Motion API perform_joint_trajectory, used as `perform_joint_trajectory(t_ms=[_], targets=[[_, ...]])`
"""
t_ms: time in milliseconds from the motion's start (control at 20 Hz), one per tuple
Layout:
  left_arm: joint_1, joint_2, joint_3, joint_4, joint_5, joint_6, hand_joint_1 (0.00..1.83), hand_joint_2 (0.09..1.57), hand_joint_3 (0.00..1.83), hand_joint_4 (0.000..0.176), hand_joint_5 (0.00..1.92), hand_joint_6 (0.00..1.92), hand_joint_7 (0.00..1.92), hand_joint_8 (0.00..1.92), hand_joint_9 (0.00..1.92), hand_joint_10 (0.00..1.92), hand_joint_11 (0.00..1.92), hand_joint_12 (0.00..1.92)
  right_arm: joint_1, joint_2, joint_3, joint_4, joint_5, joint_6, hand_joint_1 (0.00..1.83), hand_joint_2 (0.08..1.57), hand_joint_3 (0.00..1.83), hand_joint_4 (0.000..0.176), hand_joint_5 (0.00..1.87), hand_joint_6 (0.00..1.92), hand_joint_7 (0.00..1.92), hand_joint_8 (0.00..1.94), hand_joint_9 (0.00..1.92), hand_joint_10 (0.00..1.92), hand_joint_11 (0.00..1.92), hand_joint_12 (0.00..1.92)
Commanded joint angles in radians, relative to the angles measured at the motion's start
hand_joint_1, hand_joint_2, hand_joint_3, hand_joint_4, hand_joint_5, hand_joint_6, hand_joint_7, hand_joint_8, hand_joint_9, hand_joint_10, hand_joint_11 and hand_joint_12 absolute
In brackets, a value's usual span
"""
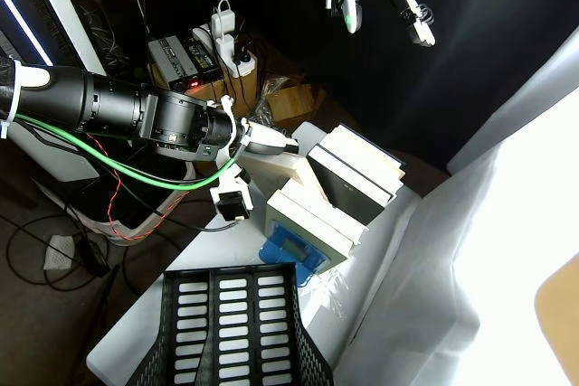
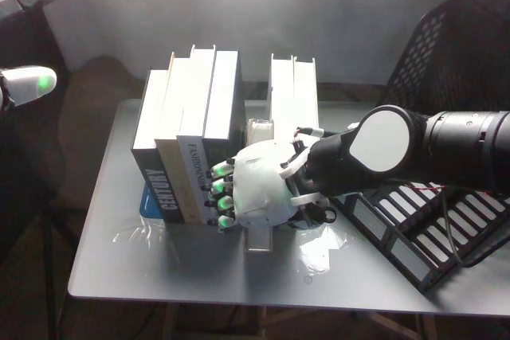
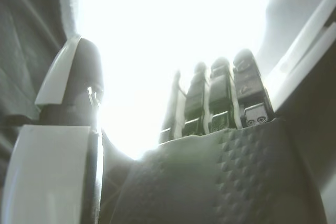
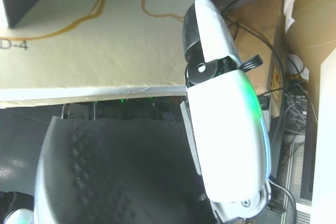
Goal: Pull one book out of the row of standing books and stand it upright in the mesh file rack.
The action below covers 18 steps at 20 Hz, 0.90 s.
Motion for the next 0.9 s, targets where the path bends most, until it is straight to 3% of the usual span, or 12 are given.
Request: perform_joint_trajectory(t_ms=[0,150,350,450,600,850], targets=[[0.0,0.007,0.008,-0.035,-0.12,-0.006,0.76,1.25,0.01,0.098,0.15,0.01,0.05,0.01,0.0,0.0,0.0,0.0,-0.011,0.014,-0.001,-0.003,-0.016,0.006,1.22,1.09,0.0,0.0,0.25,0.35,0.25,0.01,0.0,0.43,0.0,1.19],[0.0,0.007,0.009,-0.033,-0.121,-0.006,0.85,1.23,0.0,0.055,0.16,0.01,0.08,0.02,0.0,0.0,0.0,0.0,-0.011,0.014,-0.003,-0.003,-0.017,0.006,1.22,1.09,0.0,0.0,0.25,0.35,0.25,0.01,0.0,0.43,0.0,1.19],[0.0,0.005,0.011,-0.033,-0.122,-0.006,0.85,1.25,0.01,0.044,0.15,0.0,0.06,0.01,0.0,0.0,0.0,0.0,-0.011,0.014,-0.012,-0.009,-0.02,-0.003,1.22,1.09,0.0,0.0,0.24,0.35,0.25,0.01,0.0,0.43,0.0,1.19],[0.0,0.005,0.011,-0.033,-0.124,-0.006,0.85,1.25,0.0,0.051,0.15,0.0,0.05,0.0,0.0,0.0,0.0,0.0,-0.011,0.014,-0.014,-0.01,-0.02,-0.003,1.22,1.09,0.0,0.0,0.24,0.36,0.25,0.01,0.0,0.43,0.0,1.19],[0.0,0.005,0.011,-0.033,-0.125,-0.006,0.84,1.25,0.01,0.042,0.16,0.01,0.07,0.01,0.0,0.0,0.0,0.0,-0.011,0.014,-0.01,-0.006,-0.018,-0.001,1.22,1.09,0.0,0.0,0.24,0.36,0.25,0.01,0.0,0.43,0.0,1.19],[0.0,0.003,0.011,-0.033,-0.127,-0.006,0.82,1.27,0.01,0.046,0.15,0.0,0.07,0.01,0.0,0.0,0.0,0.0,-0.011,0.014,-0.006,-0.004,-0.013,0.001,1.22,1.09,0.0,0.0,0.24,0.36,0.25,0.01,0.0,0.43,0.0,1.19]])
